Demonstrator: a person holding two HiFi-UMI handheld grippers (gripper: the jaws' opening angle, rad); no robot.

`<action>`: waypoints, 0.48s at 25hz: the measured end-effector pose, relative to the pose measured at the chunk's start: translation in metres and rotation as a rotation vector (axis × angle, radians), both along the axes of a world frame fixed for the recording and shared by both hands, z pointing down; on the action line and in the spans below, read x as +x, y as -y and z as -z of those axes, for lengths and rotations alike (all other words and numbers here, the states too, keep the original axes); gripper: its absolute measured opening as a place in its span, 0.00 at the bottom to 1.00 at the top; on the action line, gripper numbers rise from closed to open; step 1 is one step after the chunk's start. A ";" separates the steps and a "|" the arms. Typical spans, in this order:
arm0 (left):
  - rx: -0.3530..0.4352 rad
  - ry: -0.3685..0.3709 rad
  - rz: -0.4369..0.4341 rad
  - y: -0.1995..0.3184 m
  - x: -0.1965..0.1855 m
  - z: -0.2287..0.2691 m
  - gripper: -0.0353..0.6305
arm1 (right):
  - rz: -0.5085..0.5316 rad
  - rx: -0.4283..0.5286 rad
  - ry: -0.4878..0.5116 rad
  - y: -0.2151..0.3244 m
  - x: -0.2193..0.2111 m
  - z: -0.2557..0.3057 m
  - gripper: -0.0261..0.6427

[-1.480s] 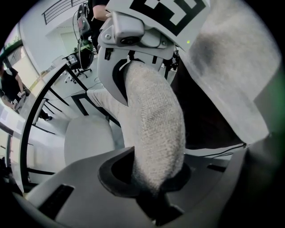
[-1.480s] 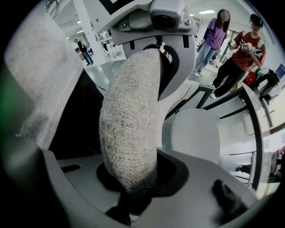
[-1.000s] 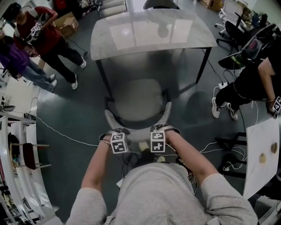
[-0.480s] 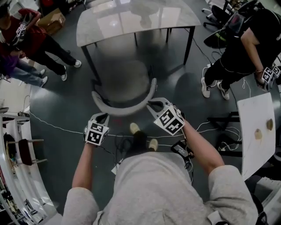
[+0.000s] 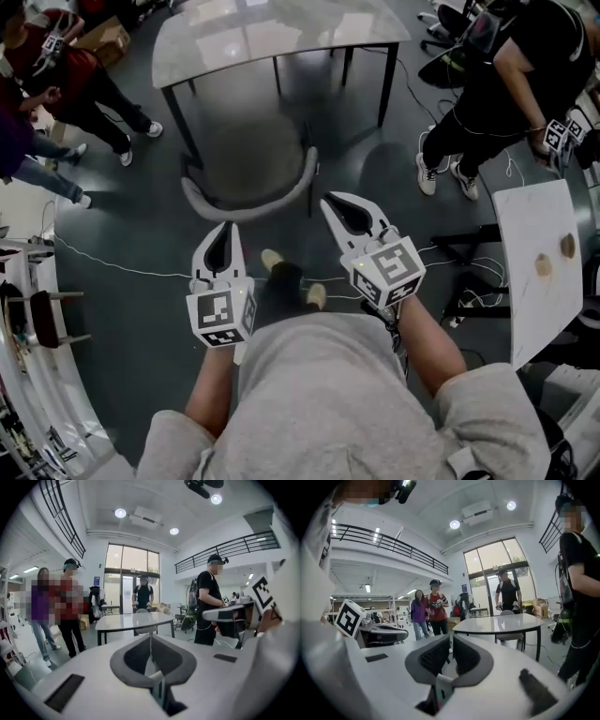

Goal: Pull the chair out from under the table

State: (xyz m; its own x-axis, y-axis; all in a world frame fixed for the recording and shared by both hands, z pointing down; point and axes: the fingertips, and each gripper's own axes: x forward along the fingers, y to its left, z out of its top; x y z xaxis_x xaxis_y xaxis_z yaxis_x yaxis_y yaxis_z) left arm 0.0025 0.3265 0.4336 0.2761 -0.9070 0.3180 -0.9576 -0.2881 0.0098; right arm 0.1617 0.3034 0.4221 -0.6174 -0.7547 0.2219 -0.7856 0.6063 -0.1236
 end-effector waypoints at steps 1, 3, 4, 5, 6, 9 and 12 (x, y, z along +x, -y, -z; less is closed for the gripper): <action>0.017 -0.017 -0.006 -0.001 0.005 0.009 0.08 | -0.004 0.011 -0.002 -0.002 0.004 0.005 0.10; 0.034 -0.064 -0.020 -0.004 0.015 0.022 0.08 | -0.015 0.022 -0.002 -0.004 0.012 0.012 0.10; 0.040 -0.078 -0.024 -0.005 0.019 0.026 0.08 | -0.020 0.022 0.005 -0.005 0.017 0.014 0.10; 0.044 -0.085 -0.028 -0.006 0.022 0.029 0.08 | -0.026 0.023 0.013 -0.005 0.021 0.016 0.10; 0.048 -0.087 -0.031 -0.006 0.024 0.031 0.08 | -0.034 0.024 0.019 -0.004 0.025 0.018 0.10; 0.053 -0.083 -0.046 -0.003 0.028 0.034 0.08 | -0.060 0.032 0.030 0.000 0.033 0.022 0.10; 0.051 -0.074 -0.055 0.002 0.031 0.033 0.08 | -0.069 0.033 0.039 0.003 0.038 0.023 0.10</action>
